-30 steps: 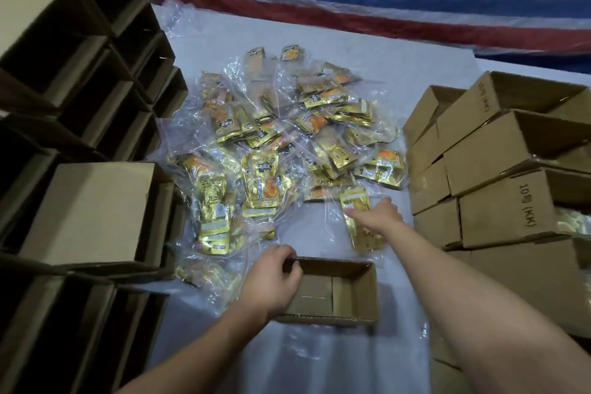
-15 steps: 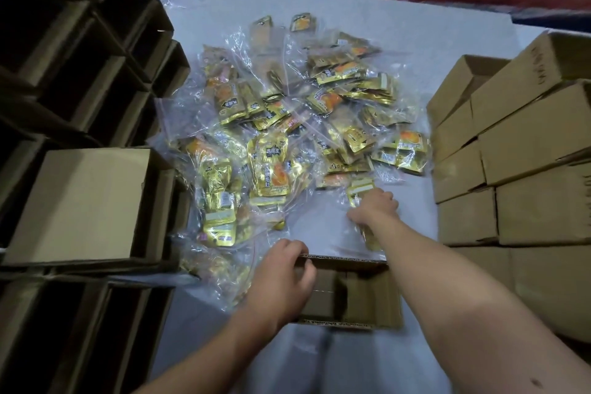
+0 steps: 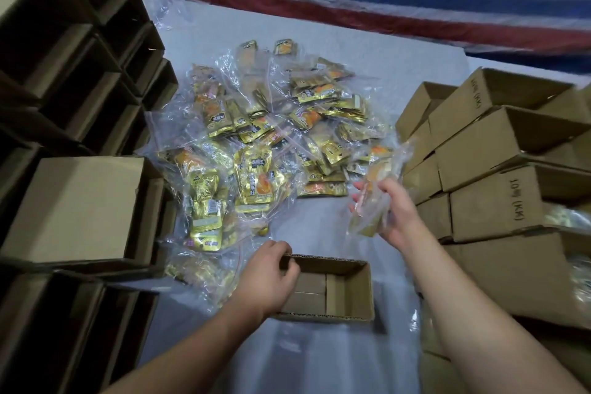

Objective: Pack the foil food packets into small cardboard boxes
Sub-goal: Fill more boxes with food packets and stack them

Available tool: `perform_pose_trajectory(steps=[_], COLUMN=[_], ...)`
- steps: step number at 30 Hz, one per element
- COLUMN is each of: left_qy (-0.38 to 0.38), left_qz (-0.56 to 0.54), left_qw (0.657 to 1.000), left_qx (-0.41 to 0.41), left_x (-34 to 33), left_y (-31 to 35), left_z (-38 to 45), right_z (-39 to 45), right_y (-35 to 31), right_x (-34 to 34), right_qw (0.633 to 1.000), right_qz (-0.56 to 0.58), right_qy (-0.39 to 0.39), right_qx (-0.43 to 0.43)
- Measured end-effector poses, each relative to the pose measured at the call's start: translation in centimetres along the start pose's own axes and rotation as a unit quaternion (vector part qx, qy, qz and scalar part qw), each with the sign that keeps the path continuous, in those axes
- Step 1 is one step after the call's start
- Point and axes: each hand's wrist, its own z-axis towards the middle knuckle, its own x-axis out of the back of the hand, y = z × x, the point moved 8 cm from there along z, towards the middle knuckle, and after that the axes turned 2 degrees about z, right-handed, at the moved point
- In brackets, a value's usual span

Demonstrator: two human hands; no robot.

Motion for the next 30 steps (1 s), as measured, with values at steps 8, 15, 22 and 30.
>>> perform_pose_trajectory(steps=[8,15,22,30], left_qy=[-0.049,-0.088,-0.078,-0.075], left_qz=[-0.015,-0.095,-0.168,-0.248], left_qw=[0.999,0.992,0.981,0.96], left_qx=[-0.01,-0.002,0.053,0.103], left_x=[-0.3,0.0,-0.3,-0.6], left_y=[0.2,-0.3,-1.4,-2.0], left_z=[0.4,0.8,0.9,0.5], right_z=[-9.6,-10.0,-11.8,-10.4], right_y=[1.4,4.9,7.0,9.8], right_x=[-1.8,-0.9,-2.6,-4.1], right_qw=[0.989,0.95,0.824,0.708], right_qz=[-0.036,-0.253,-0.444,-0.612], right_qy=[-0.089,-0.075,-0.171,-0.273], right_qx=[0.11,0.166,0.308,0.223])
